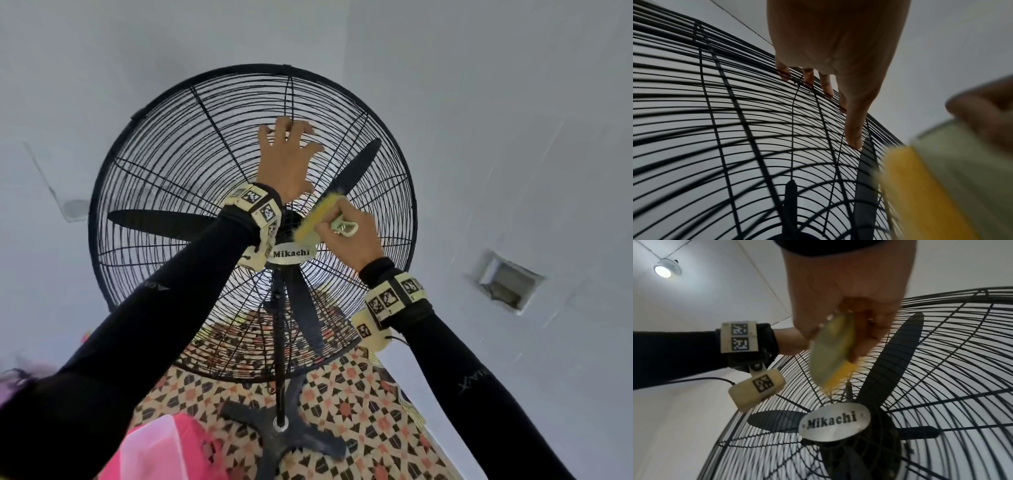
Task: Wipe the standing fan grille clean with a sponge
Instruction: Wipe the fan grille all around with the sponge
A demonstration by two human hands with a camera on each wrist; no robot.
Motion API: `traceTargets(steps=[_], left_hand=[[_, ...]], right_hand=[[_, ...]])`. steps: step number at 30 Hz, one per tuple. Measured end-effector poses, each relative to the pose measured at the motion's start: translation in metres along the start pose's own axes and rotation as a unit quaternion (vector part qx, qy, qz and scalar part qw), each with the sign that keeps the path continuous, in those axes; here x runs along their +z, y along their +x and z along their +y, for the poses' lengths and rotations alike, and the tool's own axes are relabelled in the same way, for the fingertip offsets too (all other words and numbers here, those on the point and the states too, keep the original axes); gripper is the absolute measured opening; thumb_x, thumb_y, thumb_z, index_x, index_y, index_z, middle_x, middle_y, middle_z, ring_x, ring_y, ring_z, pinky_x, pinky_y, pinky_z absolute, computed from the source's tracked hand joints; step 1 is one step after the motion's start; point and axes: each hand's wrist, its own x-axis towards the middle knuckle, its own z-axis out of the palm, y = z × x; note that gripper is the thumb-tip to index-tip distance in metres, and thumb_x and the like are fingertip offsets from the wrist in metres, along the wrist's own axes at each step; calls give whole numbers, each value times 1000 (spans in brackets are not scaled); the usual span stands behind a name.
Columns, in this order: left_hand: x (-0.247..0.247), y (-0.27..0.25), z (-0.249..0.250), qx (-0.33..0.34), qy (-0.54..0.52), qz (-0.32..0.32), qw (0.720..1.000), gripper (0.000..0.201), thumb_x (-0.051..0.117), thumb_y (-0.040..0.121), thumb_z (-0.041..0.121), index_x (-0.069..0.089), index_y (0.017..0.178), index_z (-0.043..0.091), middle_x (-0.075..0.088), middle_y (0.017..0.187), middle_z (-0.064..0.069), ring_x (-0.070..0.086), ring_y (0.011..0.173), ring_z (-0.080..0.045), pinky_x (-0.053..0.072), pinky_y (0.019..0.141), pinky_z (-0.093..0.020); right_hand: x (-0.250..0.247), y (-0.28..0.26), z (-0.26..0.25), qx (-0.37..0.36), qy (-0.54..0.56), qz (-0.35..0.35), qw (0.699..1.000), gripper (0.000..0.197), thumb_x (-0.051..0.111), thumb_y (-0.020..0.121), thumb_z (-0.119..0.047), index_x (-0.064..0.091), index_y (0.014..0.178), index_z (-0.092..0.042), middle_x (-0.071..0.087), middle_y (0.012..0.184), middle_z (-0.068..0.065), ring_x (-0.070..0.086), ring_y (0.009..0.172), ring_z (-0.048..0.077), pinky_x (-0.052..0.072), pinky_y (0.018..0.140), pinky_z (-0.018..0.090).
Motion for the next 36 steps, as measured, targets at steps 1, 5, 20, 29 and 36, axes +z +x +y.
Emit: traceTargets(steps=[1,5,20,29,36], left_hand=[[0,0,2,-1,0,-1,1000,79,90,67,47,60,139,32,39,153,-3,27,146,-39,22,115,-63],[0,0,-2,-3,-10,5,1000,78,90,68,49,61,139,34,39,152,-2,26,146,-38,22,116,-62],[3,-8,4,-10,-19,36,999,51,76,83,35,65,133,30,44,151,-3,31,144,-40,22,115,-62],[4,-2,9,-24,-15,38,999,53,79,81,32,66,132,31,44,151,-3,31,144,-39,23,115,-62],[3,-2,6,-39,-16,39,998,52,77,82,30,66,133,30,42,153,-2,29,146,-38,20,116,-61]], right_hand=[[-1,1,-2,-29,20,-12,999,15,69,86,-16,56,82,-11,65,70,-2,56,53,4,47,49,18],[4,-4,11,90,-46,-11,995,20,70,83,-30,55,77,-19,66,67,-2,60,55,12,56,53,31],[-14,23,-11,3,-9,10,1000,18,71,82,-22,55,74,-21,60,64,-11,52,52,1,48,52,19],[-35,31,4,8,-1,-14,1000,17,72,84,-22,57,77,-18,64,70,-8,59,58,5,48,57,21],[-28,36,0,149,-135,3,980,22,70,81,-39,61,75,-20,69,73,-1,65,70,14,56,68,30]])
